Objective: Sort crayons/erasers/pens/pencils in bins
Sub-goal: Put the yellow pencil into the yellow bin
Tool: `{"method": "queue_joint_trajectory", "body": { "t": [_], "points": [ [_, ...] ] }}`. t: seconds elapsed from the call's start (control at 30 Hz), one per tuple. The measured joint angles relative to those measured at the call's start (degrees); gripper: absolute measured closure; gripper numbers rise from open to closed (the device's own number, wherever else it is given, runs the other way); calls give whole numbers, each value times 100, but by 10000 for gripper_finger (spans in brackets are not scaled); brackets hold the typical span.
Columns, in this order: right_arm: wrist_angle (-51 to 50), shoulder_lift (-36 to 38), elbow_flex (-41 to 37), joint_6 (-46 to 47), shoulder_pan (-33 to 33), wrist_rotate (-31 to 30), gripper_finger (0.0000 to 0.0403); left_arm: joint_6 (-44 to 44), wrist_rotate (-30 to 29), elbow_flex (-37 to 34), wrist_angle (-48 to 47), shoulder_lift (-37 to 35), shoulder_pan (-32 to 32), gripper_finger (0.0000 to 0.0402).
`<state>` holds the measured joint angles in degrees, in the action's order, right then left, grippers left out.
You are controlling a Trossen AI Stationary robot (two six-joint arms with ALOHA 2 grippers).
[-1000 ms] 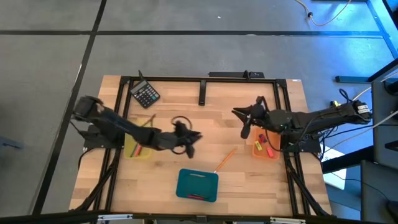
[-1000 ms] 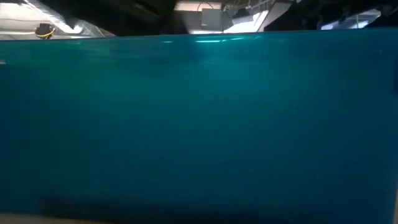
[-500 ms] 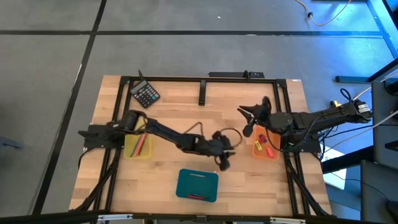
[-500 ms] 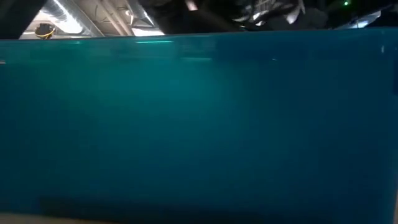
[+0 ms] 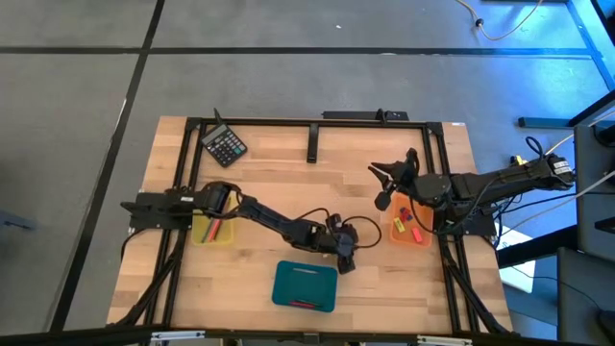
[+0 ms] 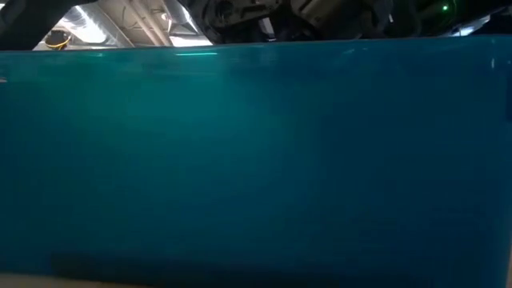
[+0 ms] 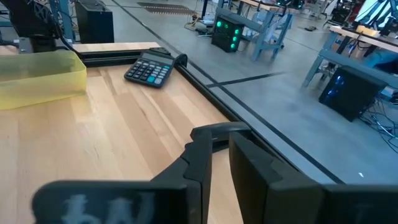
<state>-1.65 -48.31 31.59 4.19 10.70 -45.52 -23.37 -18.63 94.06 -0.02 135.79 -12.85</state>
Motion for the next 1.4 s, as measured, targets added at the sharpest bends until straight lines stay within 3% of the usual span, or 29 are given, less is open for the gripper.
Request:
{"method": "queue_joint_trajectory", "body": {
  "t": [0.27, 0.7, 0.93, 1.07, 1.23, 1.4],
  "points": [
    [-4, 0, 0, 0, 0, 5, 343, 42, -253, 29, -583, -36, -2, 271],
    [-130, -1, 0, 2, 0, 9, 343, -642, 217, 24, -1246, -115, 280, 392],
    [-200, 0, 0, 2, 0, 9, 343, -622, 205, -9, -1574, -340, 392, 387],
    [-307, 0, 0, 4, -1, 8, 343, -572, 2, -44, -2386, -650, 486, 392],
    [-360, 0, 0, 17, -2, 7, 343, -841, -1020, -73, -3701, -1293, 497, 391],
    [-365, -2, 0, 22, -2, 7, 343, -1258, -1362, -665, -3959, -1898, 493, 387]
  ]
}}
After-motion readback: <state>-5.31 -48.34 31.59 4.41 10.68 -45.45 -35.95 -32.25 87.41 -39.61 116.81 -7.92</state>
